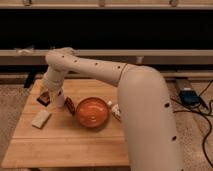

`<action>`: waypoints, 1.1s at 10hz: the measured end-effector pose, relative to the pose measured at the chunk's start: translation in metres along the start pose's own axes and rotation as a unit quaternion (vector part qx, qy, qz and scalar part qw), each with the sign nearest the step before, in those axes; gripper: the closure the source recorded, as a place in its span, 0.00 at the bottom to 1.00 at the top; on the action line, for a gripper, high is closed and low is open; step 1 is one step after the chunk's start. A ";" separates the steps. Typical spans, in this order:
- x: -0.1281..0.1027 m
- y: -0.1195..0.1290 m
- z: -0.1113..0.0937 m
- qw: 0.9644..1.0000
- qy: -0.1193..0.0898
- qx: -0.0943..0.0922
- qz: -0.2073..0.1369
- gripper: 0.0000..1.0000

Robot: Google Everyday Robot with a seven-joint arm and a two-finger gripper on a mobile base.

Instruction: Place the eraser in the ceramic cup

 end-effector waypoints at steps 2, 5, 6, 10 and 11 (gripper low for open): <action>0.006 -0.004 0.003 1.000 -0.008 0.004 0.003 1.00; 0.011 -0.010 0.012 1.000 -0.024 0.008 0.009 1.00; 0.014 -0.010 0.015 0.999 -0.029 0.010 0.014 0.98; 0.024 -0.012 0.023 0.998 -0.045 0.014 0.035 0.59; 0.027 -0.012 0.023 0.998 -0.046 0.016 0.040 0.48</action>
